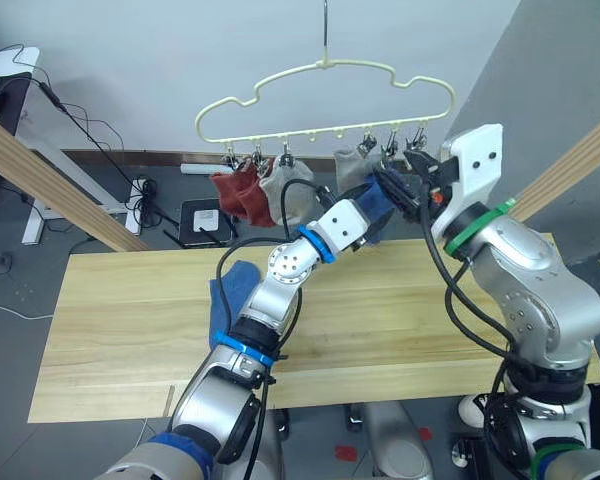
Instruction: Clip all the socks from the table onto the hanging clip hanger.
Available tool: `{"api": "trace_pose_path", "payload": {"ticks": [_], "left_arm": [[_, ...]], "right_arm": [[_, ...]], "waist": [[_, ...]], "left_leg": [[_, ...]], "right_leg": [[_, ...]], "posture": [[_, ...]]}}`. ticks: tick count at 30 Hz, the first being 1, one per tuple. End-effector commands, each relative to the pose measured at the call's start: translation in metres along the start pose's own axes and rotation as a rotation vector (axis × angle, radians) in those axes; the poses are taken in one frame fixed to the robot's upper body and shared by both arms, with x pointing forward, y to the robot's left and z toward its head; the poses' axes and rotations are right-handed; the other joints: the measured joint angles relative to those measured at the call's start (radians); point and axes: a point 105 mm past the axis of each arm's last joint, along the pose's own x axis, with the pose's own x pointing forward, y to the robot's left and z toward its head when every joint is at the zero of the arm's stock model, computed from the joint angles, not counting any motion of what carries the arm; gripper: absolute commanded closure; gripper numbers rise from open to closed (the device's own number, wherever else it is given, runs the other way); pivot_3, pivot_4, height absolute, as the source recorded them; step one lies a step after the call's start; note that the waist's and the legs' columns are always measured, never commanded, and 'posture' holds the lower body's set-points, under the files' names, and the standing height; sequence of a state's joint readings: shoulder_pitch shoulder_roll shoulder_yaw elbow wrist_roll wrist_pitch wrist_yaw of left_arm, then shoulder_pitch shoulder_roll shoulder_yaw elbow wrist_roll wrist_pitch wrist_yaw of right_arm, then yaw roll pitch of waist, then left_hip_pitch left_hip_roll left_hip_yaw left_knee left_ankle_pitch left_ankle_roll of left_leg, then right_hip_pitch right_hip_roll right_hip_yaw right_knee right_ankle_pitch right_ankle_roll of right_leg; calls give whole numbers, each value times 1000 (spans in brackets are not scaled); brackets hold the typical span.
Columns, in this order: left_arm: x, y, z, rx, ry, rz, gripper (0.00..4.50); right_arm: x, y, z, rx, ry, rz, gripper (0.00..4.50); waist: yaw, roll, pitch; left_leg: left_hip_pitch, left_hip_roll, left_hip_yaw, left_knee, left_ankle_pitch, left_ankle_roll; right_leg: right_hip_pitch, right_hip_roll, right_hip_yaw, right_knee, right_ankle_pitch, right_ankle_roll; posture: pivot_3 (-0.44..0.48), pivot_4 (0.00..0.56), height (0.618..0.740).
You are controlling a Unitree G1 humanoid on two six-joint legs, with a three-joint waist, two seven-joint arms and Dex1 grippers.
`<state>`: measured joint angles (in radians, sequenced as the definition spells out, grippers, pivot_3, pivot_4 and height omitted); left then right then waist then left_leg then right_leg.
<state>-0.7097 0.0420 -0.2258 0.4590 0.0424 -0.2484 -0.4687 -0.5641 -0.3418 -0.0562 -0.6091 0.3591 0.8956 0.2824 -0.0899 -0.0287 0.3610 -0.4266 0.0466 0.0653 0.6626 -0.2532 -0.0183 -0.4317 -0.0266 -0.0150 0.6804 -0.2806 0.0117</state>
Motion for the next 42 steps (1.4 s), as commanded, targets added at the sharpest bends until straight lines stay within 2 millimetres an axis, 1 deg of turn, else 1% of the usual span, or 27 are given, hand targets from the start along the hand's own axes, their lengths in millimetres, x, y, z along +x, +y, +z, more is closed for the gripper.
{"api": "trace_pose_path", "payload": {"ticks": [1,5,9,16,22,27,30,33,36,42], "left_arm": [[-5,3,27,-27,-103,-39,1705],[-20,8,40,-93,-139,-115,1705],[-38,17,48,-143,-120,-169,1705],[-56,19,66,-202,-111,-272,1705],[-57,23,74,-200,-105,-279,1705],[-56,22,73,-200,-102,-273,1705],[-56,21,71,-199,-96,-271,1705],[-56,21,72,-199,-98,-273,1705],[-56,19,79,-226,-126,-303,1705],[-59,18,89,-254,-147,-342,1705]], "right_arm": [[-12,-1,18,-70,-79,-20,1823],[-13,-13,16,-105,-84,-107,1823],[-8,-24,9,-125,-66,-194,1823],[1,-42,1,-127,-48,-287,1823],[12,-46,1,-87,-66,-301,1823],[20,-44,1,-70,-71,-301,1823],[24,-46,0,-77,-77,-320,1823],[25,-50,0,-90,-82,-342,1823],[25,-53,2,-85,-100,-363,1823],[22,-59,1,-21,-114,-402,1823]], "waist": [[1,0,0],[-1,0,0],[1,0,0],[4,0,0],[4,0,0],[5,0,0],[4,0,0],[4,0,0],[4,0,0],[4,0,0]], "left_leg": [[0,0,0,0,0,0],[0,0,0,0,0,0],[1,0,0,0,0,-1],[0,0,0,1,0,-1],[0,0,0,1,0,-1],[0,0,0,1,0,-1],[0,0,0,1,0,-1],[0,0,0,1,0,-1],[0,0,0,1,0,-1],[0,0,0,1,0,-1]], "right_leg": [[0,0,0,0,0,0],[0,0,0,0,0,0],[0,0,0,0,0,0],[0,0,1,0,0,0],[0,0,1,0,0,0],[0,0,1,0,0,0],[0,0,1,0,0,0],[0,0,1,0,0,0],[0,0,1,1,0,0],[0,0,1,1,0,0]], "posture": [[-206,390,740],[-207,391,740],[-191,387,740],[-182,384,740],[-170,376,740],[-175,372,740],[-176,371,740],[-176,369,740],[-176,368,740],[-176,367,740]]}}
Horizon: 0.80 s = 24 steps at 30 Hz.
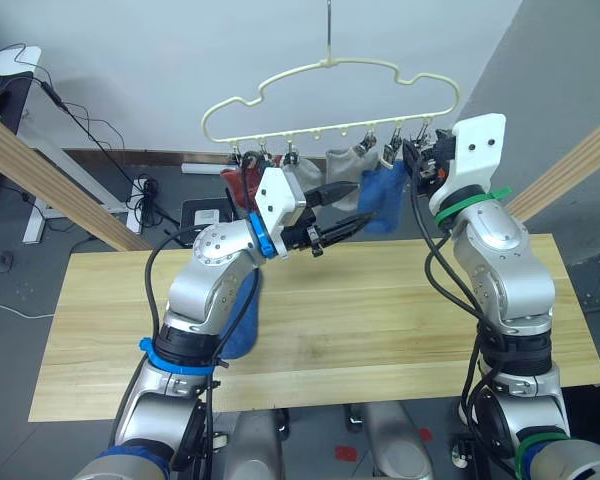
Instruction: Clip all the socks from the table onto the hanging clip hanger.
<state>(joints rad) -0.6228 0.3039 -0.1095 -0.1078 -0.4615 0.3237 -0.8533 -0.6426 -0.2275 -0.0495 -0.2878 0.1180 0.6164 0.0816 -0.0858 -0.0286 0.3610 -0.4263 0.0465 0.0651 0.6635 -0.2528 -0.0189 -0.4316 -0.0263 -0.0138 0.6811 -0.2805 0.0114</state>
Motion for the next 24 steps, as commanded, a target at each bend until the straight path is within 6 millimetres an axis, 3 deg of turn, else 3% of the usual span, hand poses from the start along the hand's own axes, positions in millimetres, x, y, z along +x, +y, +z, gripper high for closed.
{"api": "trace_pose_path", "payload": {"ticks": [1,24], "left_arm": [[1,-4,21,40,-52,-32,1705],[3,-3,14,59,-28,-17,1705]], "right_arm": [[-2,-10,16,35,-66,-44,1823],[7,13,23,145,-76,44,1823]], "waist": [[0,0,0],[-1,0,0]], "left_leg": [[0,0,0,0,0,0],[0,0,0,1,0,0]], "right_leg": [[0,0,0,0,0,0],[0,0,0,1,0,0]], "posture": [[-176,367,740],[-174,373,740]]}}
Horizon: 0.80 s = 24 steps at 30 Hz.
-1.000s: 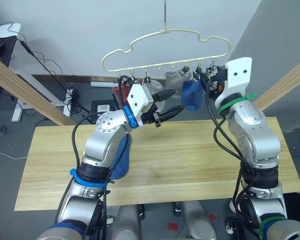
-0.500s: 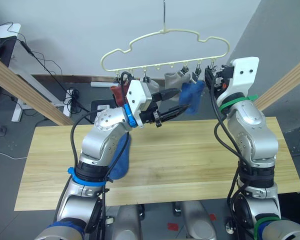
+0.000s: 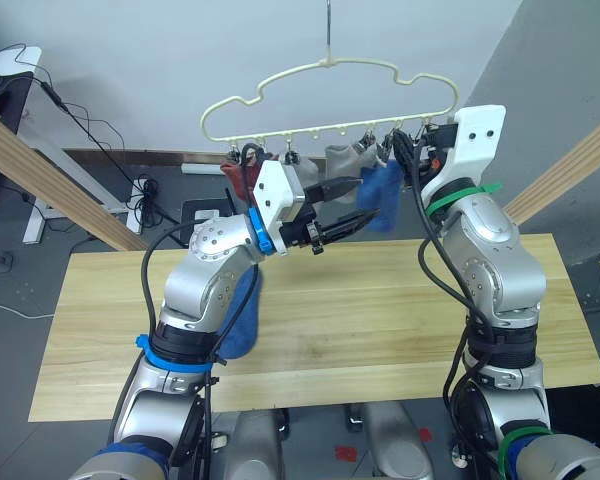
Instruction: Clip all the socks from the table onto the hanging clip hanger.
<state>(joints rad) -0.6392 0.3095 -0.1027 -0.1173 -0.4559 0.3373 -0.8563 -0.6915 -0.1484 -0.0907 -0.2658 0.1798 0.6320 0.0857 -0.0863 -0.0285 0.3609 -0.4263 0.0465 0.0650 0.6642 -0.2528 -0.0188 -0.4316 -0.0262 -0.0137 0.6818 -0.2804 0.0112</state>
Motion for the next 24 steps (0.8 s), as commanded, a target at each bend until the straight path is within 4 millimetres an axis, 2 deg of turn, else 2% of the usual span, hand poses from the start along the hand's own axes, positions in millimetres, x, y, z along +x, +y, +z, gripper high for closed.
{"api": "trace_pose_path", "payload": {"ticks": [1,7,10,16,19,22,24], "left_arm": [[3,-4,9,42,-30,-9,1705],[2,-2,7,54,-25,16,1672],[1,0,6,65,-18,31,1672],[-9,6,-4,85,19,114,1672],[-27,12,-23,98,97,244,1672],[-60,15,-50,48,207,419,1140],[-81,14,-65,19,265,515,548]], "right_arm": [[0,4,14,11,-51,12,1823],[-1,6,16,23,-56,21,3834],[-1,6,16,21,-60,24,4495],[-1,6,18,11,-67,31,4495],[-1,5,19,5,-70,33,4495],[-2,4,19,-5,-71,38,4500],[-2,3,19,-10,-71,42,4500]], "waist": [[0,0,0],[0,0,0],[0,0,0],[-1,0,0],[-3,0,0],[-5,0,0],[-4,0,0]], "left_leg": [[0,0,0,0,0,0],[0,0,0,0,0,0],[0,0,0,0,0,0],[0,0,0,0,0,0],[0,0,0,0,0,0],[0,0,0,0,0,0],[0,1,0,-1,0,0]], "right_leg": [[0,0,0,0,0,0],[0,0,0,0,0,0],[0,0,0,0,0,0],[0,0,0,0,0,0],[0,0,0,0,0,0],[0,0,0,0,0,0],[0,0,0,0,0,0]], "posture": [[-174,373,740],[-177,376,740],[-177,376,740],[-177,376,740],[-180,376,740],[-181,379,740],[-180,379,740]]}}
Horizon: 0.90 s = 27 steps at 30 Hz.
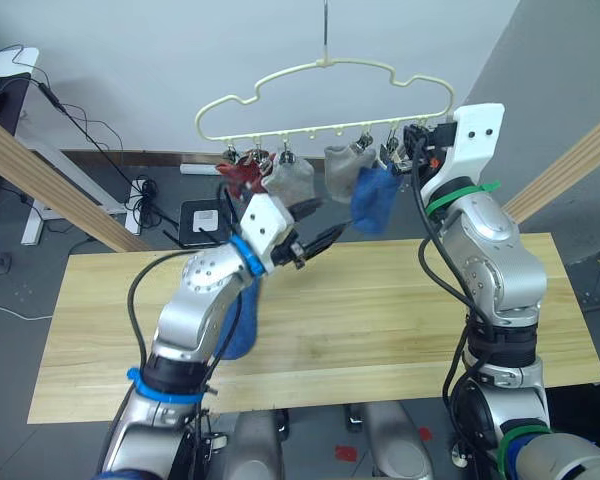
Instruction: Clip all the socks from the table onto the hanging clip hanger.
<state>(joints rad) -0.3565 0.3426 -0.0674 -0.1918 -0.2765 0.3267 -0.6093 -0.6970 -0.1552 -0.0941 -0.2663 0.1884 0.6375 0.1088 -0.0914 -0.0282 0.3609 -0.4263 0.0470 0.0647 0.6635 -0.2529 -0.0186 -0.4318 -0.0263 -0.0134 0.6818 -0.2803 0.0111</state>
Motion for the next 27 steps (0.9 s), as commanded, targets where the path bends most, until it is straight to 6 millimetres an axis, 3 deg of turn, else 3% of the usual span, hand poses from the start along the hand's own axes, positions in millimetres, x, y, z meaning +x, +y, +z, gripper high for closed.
{"api": "trace_pose_path", "payload": {"ticks": [1,2,7,14,20,26,27], "left_arm": [[-26,12,-12,-5,54,169,249],[-36,18,-24,-48,91,248,33],[-76,33,-66,-167,207,484,33],[-81,39,-111,-230,332,483,33],[-78,46,-131,-226,398,538,33],[-84,40,-148,-191,493,523,33],[-85,40,-148,-191,496,522,210]], "right_arm": [[-3,1,18,-13,-68,18,4500],[-3,1,17,-15,-66,20,4500],[-3,0,16,-25,-56,35,4500],[-2,2,16,-26,-48,52,4500],[-2,4,15,-25,-40,61,4500],[-3,5,13,-16,-28,65,4500],[-4,5,13,-16,-27,65,4500]], "waist": [[1,0,0],[2,0,0],[2,0,0],[5,0,0],[5,0,0],[3,1,-1],[3,1,-1]], "left_leg": [[0,0,0,0,0,0],[0,0,0,0,0,0],[0,0,-1,0,0,1],[0,-1,-1,0,-1,3],[0,0,-1,-1,0,1],[1,0,-1,0,-1,3],[1,0,-1,0,-1,3]], "right_leg": [[0,0,0,0,0,0],[0,0,0,0,0,0],[0,0,0,0,0,0],[0,0,-1,1,0,-1],[0,0,-1,0,1,-1],[0,0,-1,2,1,-1],[0,0,-1,2,1,-1]], "posture": [[-178,379,740],[-177,380,740],[-170,379,740],[-174,377,740],[-185,377,740],[-192,374,740],[-192,374,740]]}}
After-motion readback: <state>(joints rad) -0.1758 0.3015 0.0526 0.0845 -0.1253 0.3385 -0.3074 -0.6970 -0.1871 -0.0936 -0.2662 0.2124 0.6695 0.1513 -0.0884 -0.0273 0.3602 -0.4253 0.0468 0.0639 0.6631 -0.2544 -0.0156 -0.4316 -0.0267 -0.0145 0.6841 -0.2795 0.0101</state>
